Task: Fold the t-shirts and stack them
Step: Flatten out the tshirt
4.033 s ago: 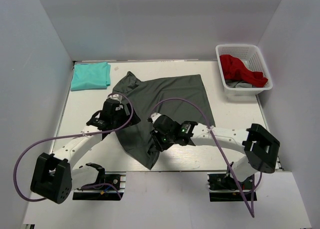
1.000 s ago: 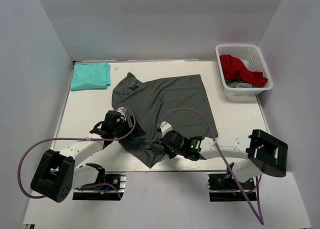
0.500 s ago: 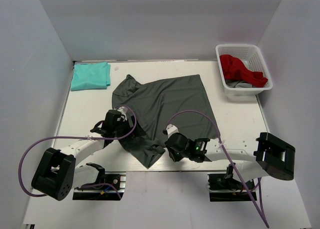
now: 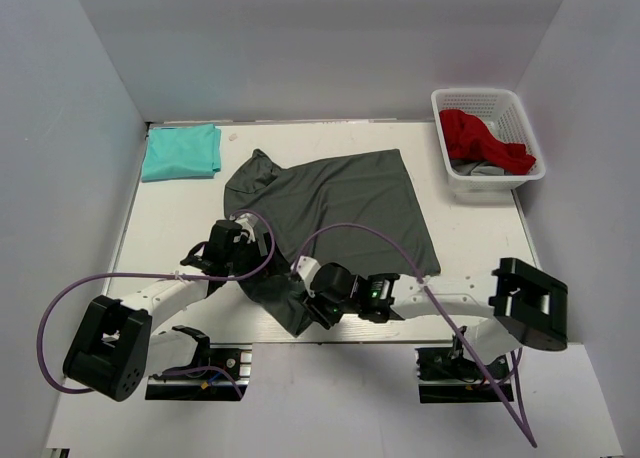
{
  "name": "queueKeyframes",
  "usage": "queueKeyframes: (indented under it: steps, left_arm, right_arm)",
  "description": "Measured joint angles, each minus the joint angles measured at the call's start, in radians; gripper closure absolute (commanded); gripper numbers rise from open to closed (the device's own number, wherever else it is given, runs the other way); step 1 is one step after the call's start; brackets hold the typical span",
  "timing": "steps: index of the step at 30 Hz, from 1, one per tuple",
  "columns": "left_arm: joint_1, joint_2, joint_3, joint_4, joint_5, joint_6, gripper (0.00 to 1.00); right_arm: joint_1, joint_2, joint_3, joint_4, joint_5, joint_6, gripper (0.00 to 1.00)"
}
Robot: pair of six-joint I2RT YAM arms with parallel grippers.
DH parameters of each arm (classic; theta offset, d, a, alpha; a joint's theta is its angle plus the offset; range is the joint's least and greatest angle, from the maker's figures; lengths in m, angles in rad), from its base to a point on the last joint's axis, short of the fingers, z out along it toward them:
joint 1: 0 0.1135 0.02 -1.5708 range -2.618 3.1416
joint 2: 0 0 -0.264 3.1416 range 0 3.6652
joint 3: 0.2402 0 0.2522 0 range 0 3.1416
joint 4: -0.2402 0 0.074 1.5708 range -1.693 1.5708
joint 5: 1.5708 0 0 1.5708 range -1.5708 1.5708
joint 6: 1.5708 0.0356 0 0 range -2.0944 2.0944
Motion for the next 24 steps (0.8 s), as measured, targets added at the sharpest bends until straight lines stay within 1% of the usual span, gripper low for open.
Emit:
queueKeyframes:
  steps: [6,11,12,13,14,15,16,18,19,24]
  left_arm:
    - [0.000,0.000,0.000,0.000,0.003,0.008,0.00]
    - [0.000,-0.001,0.000,0.000,0.005,0.009,0.00]
    - [0.000,-0.002,-0.002,0.000,0.005,0.010,0.00]
    - [0.000,-0.003,-0.002,0.000,0.005,0.011,0.00]
    - [0.000,-0.004,-0.003,0.000,0.005,0.012,0.00]
    - [0.000,-0.005,-0.004,0.001,0.005,0.012,0.00]
    - [0.000,-0.006,-0.005,0.002,0.005,0.013,0.00]
    - [0.000,-0.006,-0.006,0.003,0.005,0.014,0.00]
    - [0.000,-0.006,-0.006,0.003,0.005,0.014,0.00]
    - [0.000,-0.007,-0.008,0.006,0.005,0.014,0.00]
  right_arm:
    - [0.031,0.098,0.032,0.023,0.025,-0.069,0.56]
    - [0.033,0.138,0.052,0.101,0.064,-0.092,0.56]
    - [0.033,0.142,0.053,0.116,0.077,-0.092,0.57]
    - [0.033,0.144,0.053,0.131,0.094,-0.091,0.61]
    - [0.033,0.145,0.053,0.143,0.109,-0.090,0.69]
    - [0.033,0.145,0.053,0.156,0.125,-0.087,0.77]
    - [0.033,0.145,0.053,0.168,0.136,-0.085,0.88]
    - [0.033,0.145,0.053,0.183,0.153,-0.078,0.98]
    - [0.033,0.145,0.053,0.186,0.157,-0.075,1.00]
    - [0.034,0.139,0.053,0.156,0.150,-0.069,1.00]
